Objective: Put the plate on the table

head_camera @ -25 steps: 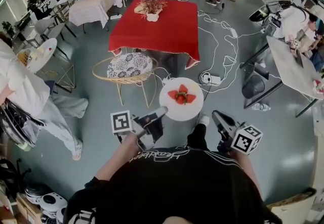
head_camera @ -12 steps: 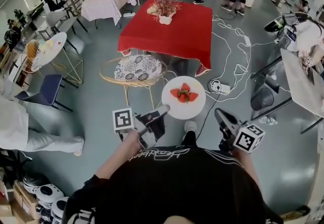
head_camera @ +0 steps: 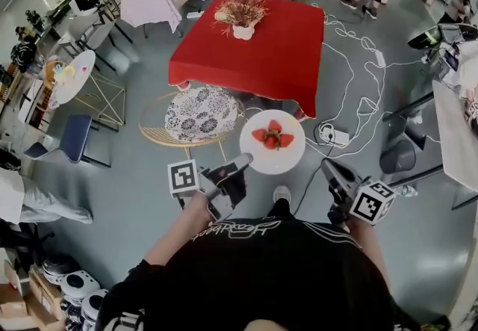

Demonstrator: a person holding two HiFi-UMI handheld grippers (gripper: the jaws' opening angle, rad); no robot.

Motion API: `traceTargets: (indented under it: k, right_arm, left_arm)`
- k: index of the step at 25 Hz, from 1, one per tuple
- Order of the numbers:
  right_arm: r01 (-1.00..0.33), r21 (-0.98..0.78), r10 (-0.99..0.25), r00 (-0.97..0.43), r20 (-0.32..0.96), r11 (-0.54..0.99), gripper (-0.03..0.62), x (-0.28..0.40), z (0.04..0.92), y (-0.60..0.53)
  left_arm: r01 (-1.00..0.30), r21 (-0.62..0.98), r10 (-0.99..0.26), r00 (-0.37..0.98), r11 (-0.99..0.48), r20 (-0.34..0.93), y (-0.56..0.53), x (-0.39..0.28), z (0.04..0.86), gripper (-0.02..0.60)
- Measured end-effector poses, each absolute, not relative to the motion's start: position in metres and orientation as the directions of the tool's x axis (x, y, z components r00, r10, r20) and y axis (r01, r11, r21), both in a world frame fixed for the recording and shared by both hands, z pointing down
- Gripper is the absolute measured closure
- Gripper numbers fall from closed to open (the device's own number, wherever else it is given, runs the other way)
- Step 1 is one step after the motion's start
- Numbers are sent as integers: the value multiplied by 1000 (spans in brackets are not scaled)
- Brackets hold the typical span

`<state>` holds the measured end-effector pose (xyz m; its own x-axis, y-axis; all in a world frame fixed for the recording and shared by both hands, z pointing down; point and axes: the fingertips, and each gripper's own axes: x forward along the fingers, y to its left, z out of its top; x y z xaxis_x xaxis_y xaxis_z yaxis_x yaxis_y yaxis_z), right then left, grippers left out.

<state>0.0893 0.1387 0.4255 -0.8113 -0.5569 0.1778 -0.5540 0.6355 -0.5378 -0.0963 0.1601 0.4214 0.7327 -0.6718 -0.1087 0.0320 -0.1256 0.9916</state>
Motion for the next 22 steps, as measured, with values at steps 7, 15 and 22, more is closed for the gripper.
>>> traceTargets:
  k: [7, 15, 22]
  right_arm:
    - [-562, -562, -555, -806, 206, 607, 586, 129, 436, 13]
    - [-512, -547, -510, -843, 172, 663, 586, 134, 418, -93]
    - [-498, -566, -499, -850, 170, 657, 586, 133, 425, -113]
  left_arm:
    - [25, 995, -679, 729, -101, -87, 29, -57, 426, 565]
    - [17, 992, -692, 715, -123, -98, -61, -30, 406, 565]
    - [-2, 994, -734, 674, -109, -79, -78, -49, 411, 565]
